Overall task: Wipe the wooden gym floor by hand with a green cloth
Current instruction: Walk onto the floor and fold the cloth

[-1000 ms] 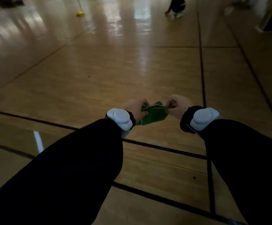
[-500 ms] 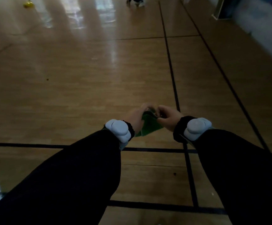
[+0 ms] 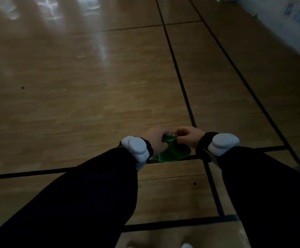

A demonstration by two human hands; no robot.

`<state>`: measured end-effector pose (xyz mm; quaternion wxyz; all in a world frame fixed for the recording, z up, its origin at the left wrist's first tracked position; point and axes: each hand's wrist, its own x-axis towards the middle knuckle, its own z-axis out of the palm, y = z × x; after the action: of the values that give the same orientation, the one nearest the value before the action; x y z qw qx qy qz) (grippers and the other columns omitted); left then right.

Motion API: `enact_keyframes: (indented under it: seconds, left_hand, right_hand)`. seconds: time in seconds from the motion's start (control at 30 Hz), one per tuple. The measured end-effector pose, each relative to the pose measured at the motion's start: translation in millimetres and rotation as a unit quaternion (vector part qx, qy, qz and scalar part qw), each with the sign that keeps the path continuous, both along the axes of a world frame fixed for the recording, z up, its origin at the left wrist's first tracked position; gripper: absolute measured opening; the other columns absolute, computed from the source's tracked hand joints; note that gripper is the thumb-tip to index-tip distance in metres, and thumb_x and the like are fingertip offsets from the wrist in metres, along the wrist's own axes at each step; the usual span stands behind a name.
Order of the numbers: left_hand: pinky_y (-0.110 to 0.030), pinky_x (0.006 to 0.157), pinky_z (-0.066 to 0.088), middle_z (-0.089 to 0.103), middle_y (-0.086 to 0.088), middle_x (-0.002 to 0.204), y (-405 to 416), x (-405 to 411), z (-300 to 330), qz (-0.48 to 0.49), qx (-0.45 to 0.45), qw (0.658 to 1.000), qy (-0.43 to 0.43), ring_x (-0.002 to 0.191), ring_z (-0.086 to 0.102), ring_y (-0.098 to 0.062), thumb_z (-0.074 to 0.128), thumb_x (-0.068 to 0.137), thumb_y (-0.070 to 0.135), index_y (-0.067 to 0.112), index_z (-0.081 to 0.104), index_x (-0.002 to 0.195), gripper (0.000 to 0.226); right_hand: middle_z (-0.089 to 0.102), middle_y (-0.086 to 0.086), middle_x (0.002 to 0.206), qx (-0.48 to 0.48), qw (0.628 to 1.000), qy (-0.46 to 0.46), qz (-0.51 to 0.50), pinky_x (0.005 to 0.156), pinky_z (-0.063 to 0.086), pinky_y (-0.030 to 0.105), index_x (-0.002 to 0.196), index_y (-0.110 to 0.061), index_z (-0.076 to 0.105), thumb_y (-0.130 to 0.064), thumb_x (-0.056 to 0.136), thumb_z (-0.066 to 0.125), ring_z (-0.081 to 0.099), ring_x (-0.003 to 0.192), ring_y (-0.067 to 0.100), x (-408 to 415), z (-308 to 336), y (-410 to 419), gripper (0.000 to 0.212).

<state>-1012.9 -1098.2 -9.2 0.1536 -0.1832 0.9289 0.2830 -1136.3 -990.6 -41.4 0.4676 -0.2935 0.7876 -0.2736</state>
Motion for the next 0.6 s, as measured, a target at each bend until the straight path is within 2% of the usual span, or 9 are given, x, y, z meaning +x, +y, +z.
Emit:
enact_keyframes:
  seconds: [0.07, 0.13, 0.2, 0.3, 0.37, 0.47, 0.53, 0.6]
  left_hand:
    - [-0.028, 0.065, 0.034, 0.045, 0.001, 0.073, -8, -3, -9, -0.003, 0.0, 1.0, -0.015, 0.074, 0.045, -0.022, 0.05, 0.088, 0.007, 0.015, 0.047, 0.083, 0.01]
    - [-0.029, 0.066, 0.035, 0.049, -0.002, 0.081, -14, -8, -22, -0.003, 0.007, 1.0, -0.029, 0.077, 0.046, -0.022, 0.05, 0.09, 0.007, 0.012, 0.051, 0.088, 0.005]
    - [-0.029, 0.068, 0.036, 0.052, -0.004, 0.087, -19, -19, -43, -0.004, 0.014, 0.999, -0.04, 0.079, 0.048, -0.022, 0.052, 0.09, 0.009, 0.008, 0.058, 0.099, 0.01]
    - [-0.032, 0.072, 0.044, 0.058, -0.007, 0.094, -24, -32, -84, 0.009, 0.037, 0.999, -0.038, 0.087, 0.056, -0.025, 0.059, 0.088, 0.013, 0.008, 0.059, 0.108, 0.021]
    - [-0.036, 0.081, 0.047, 0.062, -0.01, 0.106, -22, -41, -127, 0.028, 0.045, 0.998, -0.017, 0.098, 0.058, -0.028, 0.063, 0.087, 0.016, 0.01, 0.058, 0.112, 0.026]
    - [-0.035, 0.087, 0.046, 0.062, -0.009, 0.115, -15, -53, -201, 0.036, 0.054, 0.998, -0.017, 0.105, 0.058, -0.028, 0.062, 0.088, 0.016, 0.012, 0.058, 0.118, 0.03]
    - [-0.036, 0.088, 0.047, 0.063, -0.008, 0.115, -5, -59, -252, 0.018, 0.058, 0.998, -0.024, 0.106, 0.058, -0.027, 0.06, 0.09, 0.017, 0.014, 0.058, 0.12, 0.03]
    - [-0.035, 0.084, 0.049, 0.064, -0.007, 0.11, 4, -65, -302, 0.007, 0.064, 0.998, -0.028, 0.099, 0.059, -0.025, 0.059, 0.09, 0.018, 0.016, 0.059, 0.117, 0.026]
  right_hand:
    - [0.057, 0.0, 0.085, 0.006, 1.0, 0.002, -0.001, 0.086, 0.047, 0.037, 0.091, -0.013, 0.058, -0.008, 0.091, 0.057, 0.057, 0.093, 0.023, -2, -6, -2, 0.004]
    - [0.056, -0.002, 0.081, -0.006, 1.0, 0.02, -0.018, 0.076, 0.047, 0.029, 0.093, -0.01, 0.058, -0.008, 0.091, 0.059, 0.057, 0.084, 0.02, -5, -16, -1, 0.003]
    - [0.056, -0.003, 0.077, -0.022, 0.998, 0.038, -0.032, 0.071, 0.046, 0.027, 0.084, -0.014, 0.057, -0.007, 0.09, 0.06, 0.057, 0.08, 0.018, -14, -38, -2, 0.01]
    - [0.058, 0.001, 0.079, -0.034, 0.997, 0.055, -0.05, 0.078, 0.051, 0.033, 0.076, -0.023, 0.055, -0.007, 0.088, 0.063, 0.06, 0.085, 0.022, -28, -78, -6, 0.022]
    - [0.059, 0.003, 0.08, -0.044, 0.996, 0.051, -0.051, 0.081, 0.053, 0.037, 0.074, -0.023, 0.055, -0.007, 0.087, 0.063, 0.061, 0.086, 0.024, -40, -117, -6, 0.023]
    - [0.058, 0.0, 0.077, -0.038, 0.996, 0.042, -0.063, 0.076, 0.049, 0.031, 0.073, -0.023, 0.053, -0.005, 0.087, 0.063, 0.059, 0.084, 0.023, -50, -188, 6, 0.025]
    - [0.058, -0.001, 0.078, -0.032, 0.996, 0.035, -0.078, 0.076, 0.05, 0.032, 0.073, -0.024, 0.055, -0.006, 0.088, 0.063, 0.06, 0.085, 0.023, -55, -241, 18, 0.025]
    - [0.058, -0.002, 0.079, -0.025, 0.996, 0.033, -0.076, 0.075, 0.049, 0.03, 0.074, -0.025, 0.055, -0.007, 0.088, 0.062, 0.059, 0.084, 0.021, -61, -289, 29, 0.024]
